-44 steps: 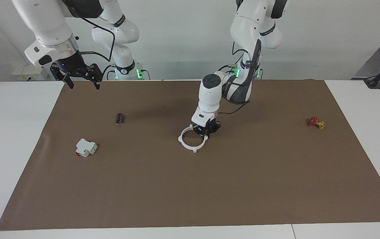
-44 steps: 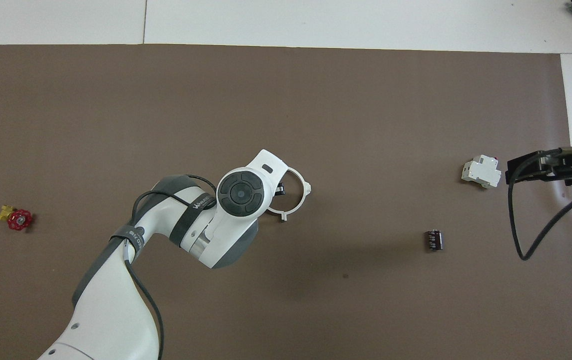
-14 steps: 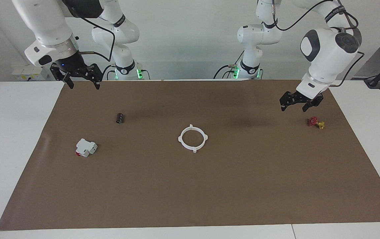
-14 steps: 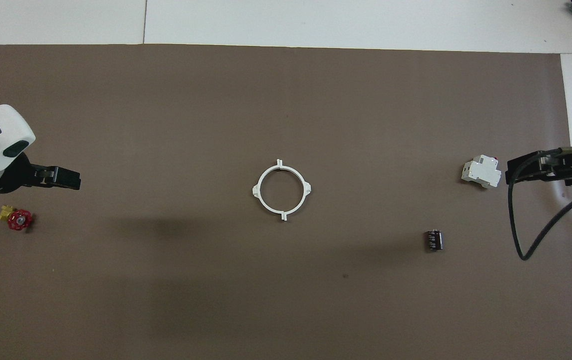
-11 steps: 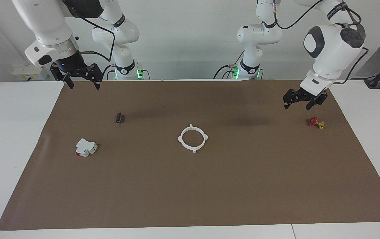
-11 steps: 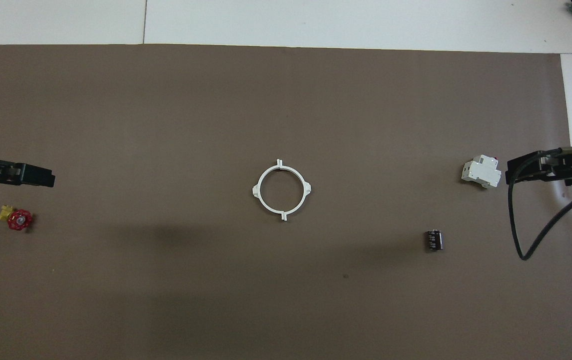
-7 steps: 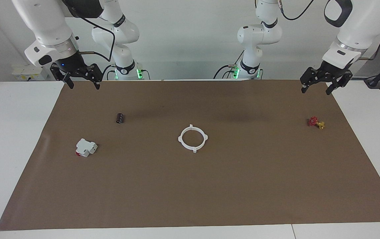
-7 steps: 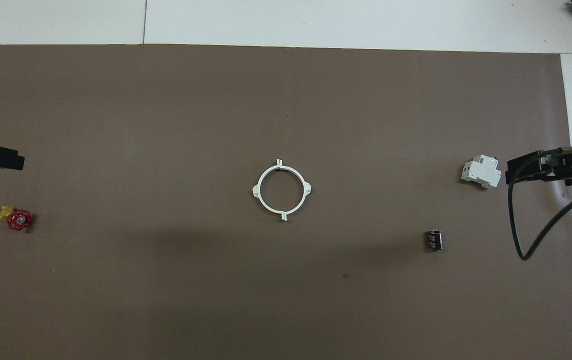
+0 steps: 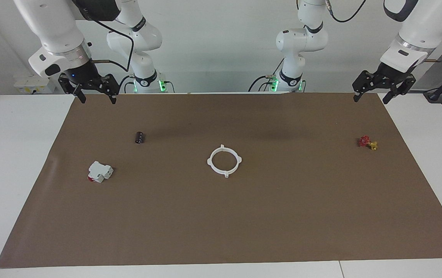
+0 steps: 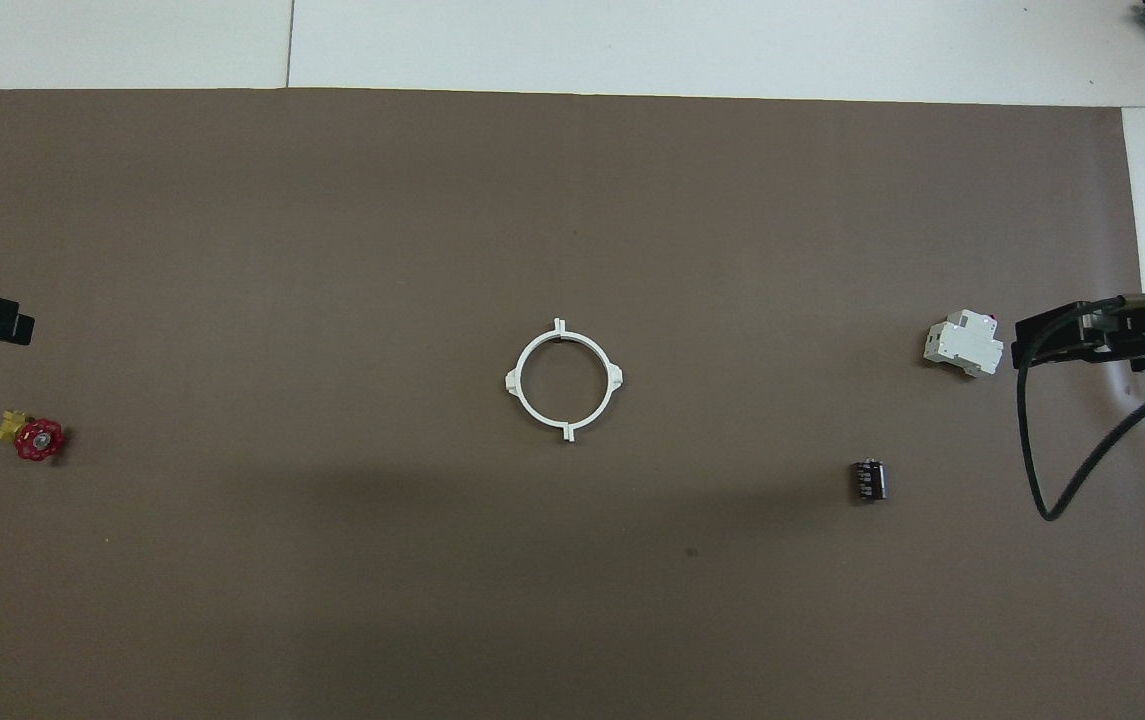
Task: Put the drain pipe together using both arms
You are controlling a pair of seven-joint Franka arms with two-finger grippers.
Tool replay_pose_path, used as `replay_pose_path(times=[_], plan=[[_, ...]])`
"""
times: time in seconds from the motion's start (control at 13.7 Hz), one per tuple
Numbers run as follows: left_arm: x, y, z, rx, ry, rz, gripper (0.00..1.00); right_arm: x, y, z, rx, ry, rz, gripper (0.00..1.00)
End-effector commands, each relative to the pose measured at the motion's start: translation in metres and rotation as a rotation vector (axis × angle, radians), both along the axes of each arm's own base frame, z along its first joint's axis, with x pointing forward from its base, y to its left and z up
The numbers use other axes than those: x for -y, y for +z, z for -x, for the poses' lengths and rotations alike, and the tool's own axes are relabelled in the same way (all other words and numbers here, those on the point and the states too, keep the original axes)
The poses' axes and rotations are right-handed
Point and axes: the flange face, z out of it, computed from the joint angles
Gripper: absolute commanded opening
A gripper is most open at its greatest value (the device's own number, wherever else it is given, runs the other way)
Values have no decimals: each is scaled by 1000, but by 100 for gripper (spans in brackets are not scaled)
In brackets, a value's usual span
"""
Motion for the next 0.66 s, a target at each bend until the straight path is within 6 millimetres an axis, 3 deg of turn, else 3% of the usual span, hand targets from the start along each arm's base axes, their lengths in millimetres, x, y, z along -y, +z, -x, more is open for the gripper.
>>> replay_pose_path(times=[0.0, 0.58], plan=[[-4, 0, 6, -32, 33, 10, 100, 0, 2, 4, 14, 15, -19, 100], [-9, -1, 7, -37, 67, 10, 100, 1, 2, 4, 14, 13, -19, 100]])
